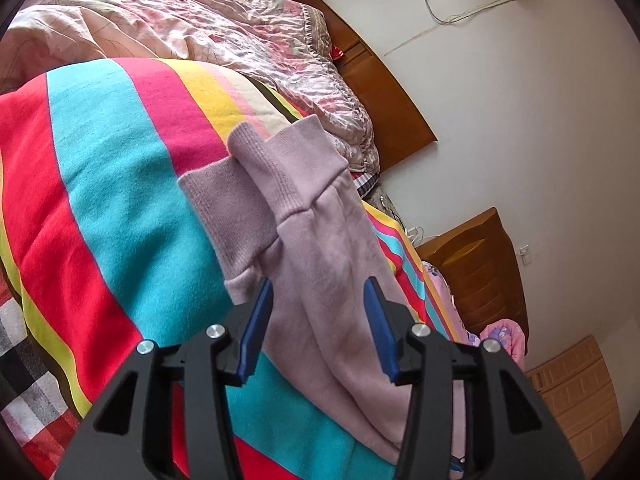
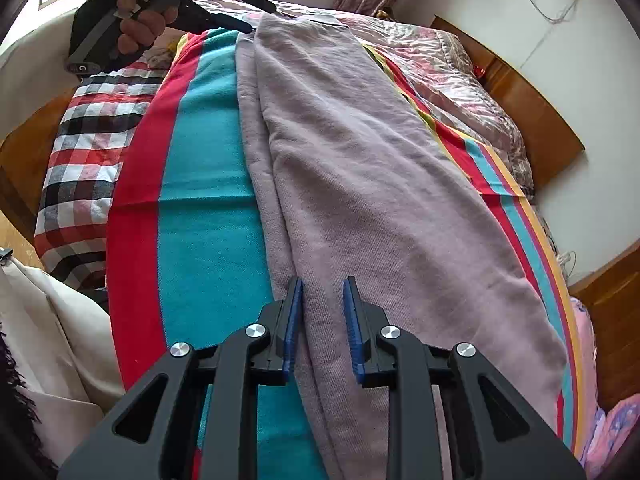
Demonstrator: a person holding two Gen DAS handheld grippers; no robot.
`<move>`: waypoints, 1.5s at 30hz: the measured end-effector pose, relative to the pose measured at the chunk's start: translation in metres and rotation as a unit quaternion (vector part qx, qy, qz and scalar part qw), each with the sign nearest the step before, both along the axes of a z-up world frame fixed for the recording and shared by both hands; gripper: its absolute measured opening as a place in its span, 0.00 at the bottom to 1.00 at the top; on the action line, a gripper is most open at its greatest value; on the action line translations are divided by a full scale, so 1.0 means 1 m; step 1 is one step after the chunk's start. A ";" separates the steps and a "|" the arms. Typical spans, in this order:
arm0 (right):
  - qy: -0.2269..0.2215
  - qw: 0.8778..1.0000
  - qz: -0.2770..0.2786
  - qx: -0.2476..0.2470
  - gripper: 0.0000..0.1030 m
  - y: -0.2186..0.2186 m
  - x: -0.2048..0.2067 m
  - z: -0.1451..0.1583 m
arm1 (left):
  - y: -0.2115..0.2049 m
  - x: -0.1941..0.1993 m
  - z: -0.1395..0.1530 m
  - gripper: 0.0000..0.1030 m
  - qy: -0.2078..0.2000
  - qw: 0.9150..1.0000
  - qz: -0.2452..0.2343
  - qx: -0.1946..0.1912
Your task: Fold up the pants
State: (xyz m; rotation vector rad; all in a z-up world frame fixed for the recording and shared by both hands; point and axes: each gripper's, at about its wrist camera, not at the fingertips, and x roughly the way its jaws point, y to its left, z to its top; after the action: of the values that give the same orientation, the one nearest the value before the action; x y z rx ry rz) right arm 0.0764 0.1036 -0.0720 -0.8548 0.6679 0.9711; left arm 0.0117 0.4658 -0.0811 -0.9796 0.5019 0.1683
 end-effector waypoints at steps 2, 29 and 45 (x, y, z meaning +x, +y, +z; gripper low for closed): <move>0.006 1.000 -0.003 0.008 0.09 -0.001 0.002 0.000 | -0.006 0.002 0.002 0.46 0.007 1.000 -0.005 0.011; 0.093 0.994 -0.024 0.051 0.03 -0.017 0.004 0.009 | -0.008 0.018 -0.004 0.03 0.099 0.991 -0.007 0.089; 0.132 0.950 -0.207 0.193 0.49 -0.162 0.003 0.042 | -0.126 0.026 0.084 0.86 0.133 0.941 0.018 0.312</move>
State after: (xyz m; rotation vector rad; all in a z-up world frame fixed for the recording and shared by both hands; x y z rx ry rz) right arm 0.0798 -0.0580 -0.0298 -0.2235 0.8117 0.7986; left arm 0.0376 0.3396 0.0031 -0.3423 0.6254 0.4674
